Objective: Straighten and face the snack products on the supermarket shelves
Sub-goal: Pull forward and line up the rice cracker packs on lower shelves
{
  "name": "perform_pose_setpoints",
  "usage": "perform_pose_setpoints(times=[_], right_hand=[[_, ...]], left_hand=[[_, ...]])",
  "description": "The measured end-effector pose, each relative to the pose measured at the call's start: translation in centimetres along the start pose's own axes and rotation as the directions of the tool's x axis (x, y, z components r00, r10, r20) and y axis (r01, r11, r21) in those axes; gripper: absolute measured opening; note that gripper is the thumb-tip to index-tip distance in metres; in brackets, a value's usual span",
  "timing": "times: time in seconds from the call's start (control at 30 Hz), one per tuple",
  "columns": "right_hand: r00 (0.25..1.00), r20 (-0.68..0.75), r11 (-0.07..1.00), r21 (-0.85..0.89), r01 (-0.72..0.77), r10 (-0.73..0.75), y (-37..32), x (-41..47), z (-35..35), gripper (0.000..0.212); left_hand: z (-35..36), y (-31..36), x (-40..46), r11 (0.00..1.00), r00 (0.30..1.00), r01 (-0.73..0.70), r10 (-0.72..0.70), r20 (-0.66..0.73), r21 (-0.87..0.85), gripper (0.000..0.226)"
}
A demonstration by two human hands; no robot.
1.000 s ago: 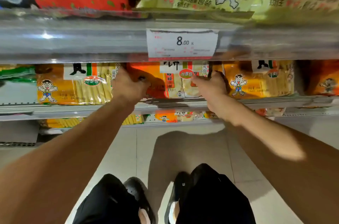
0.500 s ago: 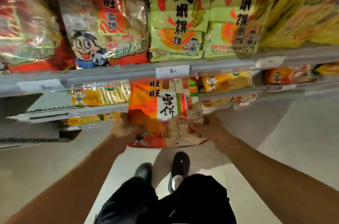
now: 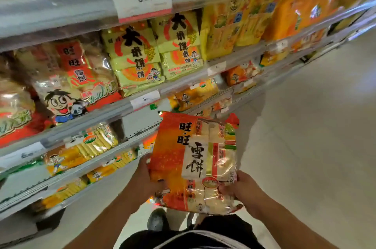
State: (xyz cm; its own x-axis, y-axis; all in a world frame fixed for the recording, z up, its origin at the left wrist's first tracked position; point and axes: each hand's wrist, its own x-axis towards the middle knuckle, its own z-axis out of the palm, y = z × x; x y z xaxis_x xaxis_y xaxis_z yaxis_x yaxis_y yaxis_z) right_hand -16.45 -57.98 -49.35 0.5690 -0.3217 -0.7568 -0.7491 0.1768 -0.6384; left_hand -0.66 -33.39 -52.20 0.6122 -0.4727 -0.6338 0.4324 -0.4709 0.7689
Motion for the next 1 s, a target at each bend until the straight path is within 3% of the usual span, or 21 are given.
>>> perform_pose_setpoints(times=[0.13,0.37,0.5,0.63,0.8,1.0], right_hand=[[0.990,-0.128,0.986,0.150,0.078,-0.059,1.2,-1.9,-3.9,0.057],[0.962,-0.255,0.925,0.336,0.179,-0.094,2.8,-3.4,-12.2,0.053],[0.944,-0.310,0.868,0.431,0.247,-0.115,3.3,-3.7,-18.6,0.051],[0.923,-0.373,0.853,0.448,0.266,-0.092,4.7,-3.7,-26.4,0.036],[0.896,-0.443,0.877,0.413,0.246,-0.043,6.6,-3.6,-35.8,0.035],[0.897,-0.441,0.886,0.411,0.214,-0.012,7.4,-1.5,-44.2,0.032]], left_hand=[[3.3,4.7,2.0,0.993,0.988,-0.083,0.072,0.135,0.078,0.088],[13.6,11.6,4.4,0.949,0.969,-0.241,0.222,0.113,0.204,0.063],[20.7,14.7,6.0,0.921,0.958,-0.285,0.263,0.118,0.265,0.064],[29.2,16.9,7.5,0.930,0.957,-0.280,0.249,0.151,0.239,0.071],[38.5,18.7,9.6,0.955,0.959,-0.229,0.188,0.214,0.188,0.056],[45.9,20.8,12.8,0.968,0.978,-0.121,0.079,0.193,0.219,0.057]])
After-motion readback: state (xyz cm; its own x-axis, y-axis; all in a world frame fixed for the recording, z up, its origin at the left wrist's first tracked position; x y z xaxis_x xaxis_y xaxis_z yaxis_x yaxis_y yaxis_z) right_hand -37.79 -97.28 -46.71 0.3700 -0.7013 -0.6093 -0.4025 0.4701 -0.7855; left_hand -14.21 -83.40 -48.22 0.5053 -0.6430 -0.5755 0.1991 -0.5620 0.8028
